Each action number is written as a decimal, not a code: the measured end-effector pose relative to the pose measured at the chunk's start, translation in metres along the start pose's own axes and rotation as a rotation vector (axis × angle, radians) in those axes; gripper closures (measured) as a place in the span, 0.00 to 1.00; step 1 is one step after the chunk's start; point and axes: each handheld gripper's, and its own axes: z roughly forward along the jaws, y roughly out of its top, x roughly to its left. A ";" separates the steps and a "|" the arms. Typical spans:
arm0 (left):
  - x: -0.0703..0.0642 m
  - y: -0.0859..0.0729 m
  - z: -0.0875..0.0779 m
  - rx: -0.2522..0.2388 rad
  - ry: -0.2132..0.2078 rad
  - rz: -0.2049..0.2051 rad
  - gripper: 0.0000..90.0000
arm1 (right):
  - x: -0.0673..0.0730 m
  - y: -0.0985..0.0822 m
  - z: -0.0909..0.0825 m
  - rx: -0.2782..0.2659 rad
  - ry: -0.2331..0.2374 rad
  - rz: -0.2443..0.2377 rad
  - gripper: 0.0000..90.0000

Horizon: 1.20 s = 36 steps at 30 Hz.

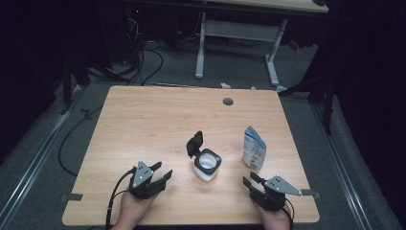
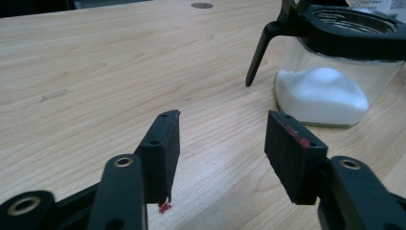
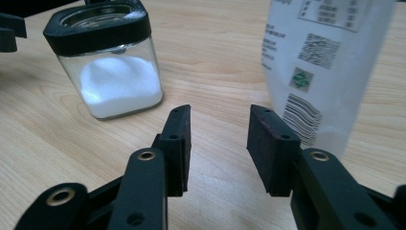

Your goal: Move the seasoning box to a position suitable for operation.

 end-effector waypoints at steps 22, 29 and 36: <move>-0.033 0.012 0.028 0.040 -0.065 -0.030 0.94 | 0.016 0.007 0.027 0.056 0.020 -0.034 0.79; -0.044 0.015 0.039 0.053 -0.071 -0.014 0.97 | 0.014 0.008 0.026 0.049 0.006 -0.035 0.88; -0.055 0.017 0.044 0.058 -0.094 -0.008 1.00 | 0.014 0.008 0.022 0.043 -0.017 -0.053 1.00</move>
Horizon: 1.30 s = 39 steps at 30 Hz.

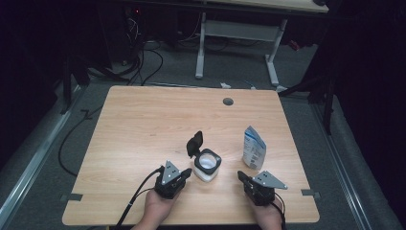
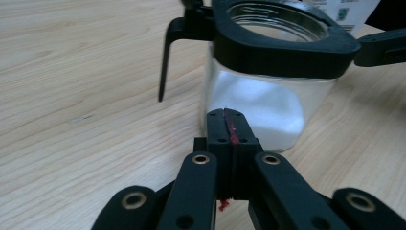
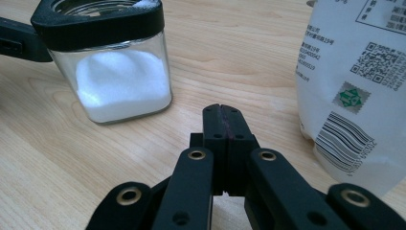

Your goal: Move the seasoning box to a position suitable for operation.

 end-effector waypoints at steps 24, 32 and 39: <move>0.006 0.014 0.026 0.012 0.047 -0.027 1.00 | 0.006 0.001 0.003 0.010 0.018 -0.025 1.00; 0.015 0.018 0.033 0.023 0.049 -0.021 1.00 | 0.013 0.006 0.010 0.016 0.020 -0.043 1.00; 0.017 0.014 0.023 0.010 0.065 -0.025 0.99 | 0.015 0.014 0.026 0.011 0.019 -0.047 1.00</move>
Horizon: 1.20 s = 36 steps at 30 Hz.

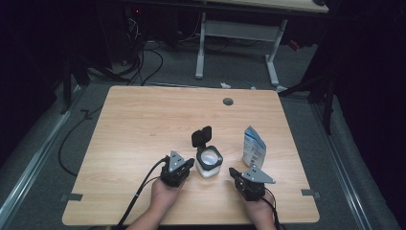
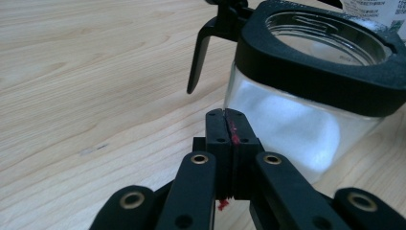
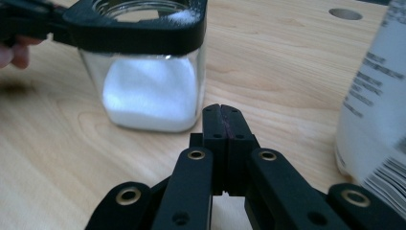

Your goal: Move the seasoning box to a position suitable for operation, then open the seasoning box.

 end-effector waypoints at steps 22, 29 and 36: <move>0.023 -0.002 -0.034 -0.027 0.031 0.026 0.92 | -0.003 0.012 0.020 0.009 -0.015 0.015 1.00; 0.027 -0.006 -0.041 -0.030 0.047 0.010 0.89 | 0.000 0.014 0.026 0.026 -0.003 -0.003 1.00; 0.032 -0.006 -0.047 -0.033 0.065 0.000 0.88 | 0.002 0.015 0.029 0.022 0.015 -0.002 1.00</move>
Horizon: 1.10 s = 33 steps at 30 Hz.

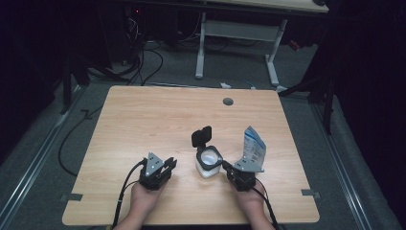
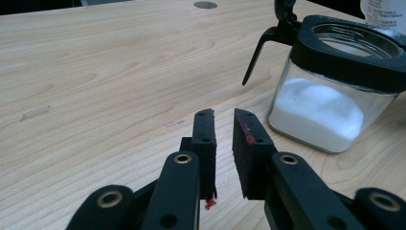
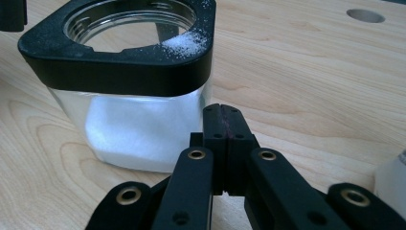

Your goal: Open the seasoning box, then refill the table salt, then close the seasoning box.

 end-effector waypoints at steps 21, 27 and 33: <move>0.005 0.001 0.001 0.003 0.011 -0.019 0.85 | 0.020 -0.005 -0.007 -0.015 0.055 -0.003 1.00; 0.007 0.007 0.005 -0.002 0.004 -0.037 0.85 | 0.024 -0.006 -0.009 -0.015 0.052 -0.013 0.99; 0.009 0.018 0.014 -0.008 0.000 -0.053 0.87 | 0.016 -0.008 -0.020 -0.021 0.033 -0.006 1.00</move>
